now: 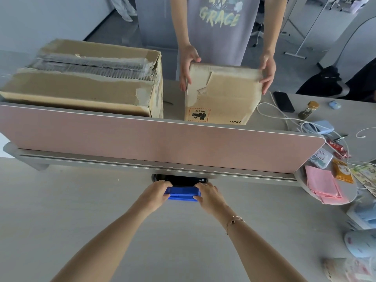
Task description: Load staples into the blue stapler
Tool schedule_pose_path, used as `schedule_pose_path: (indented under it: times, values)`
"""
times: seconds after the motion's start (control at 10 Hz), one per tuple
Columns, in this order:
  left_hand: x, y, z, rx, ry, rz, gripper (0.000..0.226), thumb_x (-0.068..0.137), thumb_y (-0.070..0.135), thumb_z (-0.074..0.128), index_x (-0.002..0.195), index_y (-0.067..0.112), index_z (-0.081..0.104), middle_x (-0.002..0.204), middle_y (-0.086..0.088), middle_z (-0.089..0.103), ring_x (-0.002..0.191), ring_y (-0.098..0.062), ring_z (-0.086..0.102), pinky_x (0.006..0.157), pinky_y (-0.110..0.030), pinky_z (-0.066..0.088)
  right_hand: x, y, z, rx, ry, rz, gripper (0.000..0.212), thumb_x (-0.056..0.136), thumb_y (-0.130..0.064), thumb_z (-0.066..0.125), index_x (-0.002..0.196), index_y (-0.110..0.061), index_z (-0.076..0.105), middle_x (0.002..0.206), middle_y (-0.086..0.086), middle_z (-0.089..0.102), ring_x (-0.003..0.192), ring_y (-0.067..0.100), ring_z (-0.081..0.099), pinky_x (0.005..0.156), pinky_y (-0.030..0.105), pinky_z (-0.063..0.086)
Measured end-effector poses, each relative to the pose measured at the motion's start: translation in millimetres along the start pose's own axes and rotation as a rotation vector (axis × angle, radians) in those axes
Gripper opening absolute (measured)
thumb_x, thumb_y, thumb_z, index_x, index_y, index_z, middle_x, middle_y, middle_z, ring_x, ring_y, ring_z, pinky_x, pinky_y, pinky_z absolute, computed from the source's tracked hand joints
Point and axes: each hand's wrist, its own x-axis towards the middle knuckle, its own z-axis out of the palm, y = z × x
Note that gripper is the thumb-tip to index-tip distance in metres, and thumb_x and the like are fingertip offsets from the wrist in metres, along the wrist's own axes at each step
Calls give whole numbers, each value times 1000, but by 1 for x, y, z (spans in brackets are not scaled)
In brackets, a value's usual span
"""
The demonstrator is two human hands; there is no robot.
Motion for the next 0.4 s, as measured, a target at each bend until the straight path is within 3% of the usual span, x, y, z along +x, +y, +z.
schedule_pose_path:
  times: [0.2, 0.4]
  values:
    - [-5, -4, -2, 8, 32, -3, 29, 86, 15, 62, 115, 13, 59, 108, -6, 65, 94, -24, 62, 82, -36, 51, -1, -1, 1, 14, 15, 27, 38, 92, -20, 54, 128, -16, 43, 116, 11, 58, 115, 30, 46, 94, 38, 40]
    - [-17, -4, -16, 45, 30, -15, 32, 85, 21, 63, 116, 16, 58, 114, -5, 65, 102, -23, 61, 85, -37, 51, -12, -1, -7, 60, 74, 30, 39, 91, -19, 55, 128, -14, 43, 121, 9, 59, 120, 27, 45, 97, 37, 39]
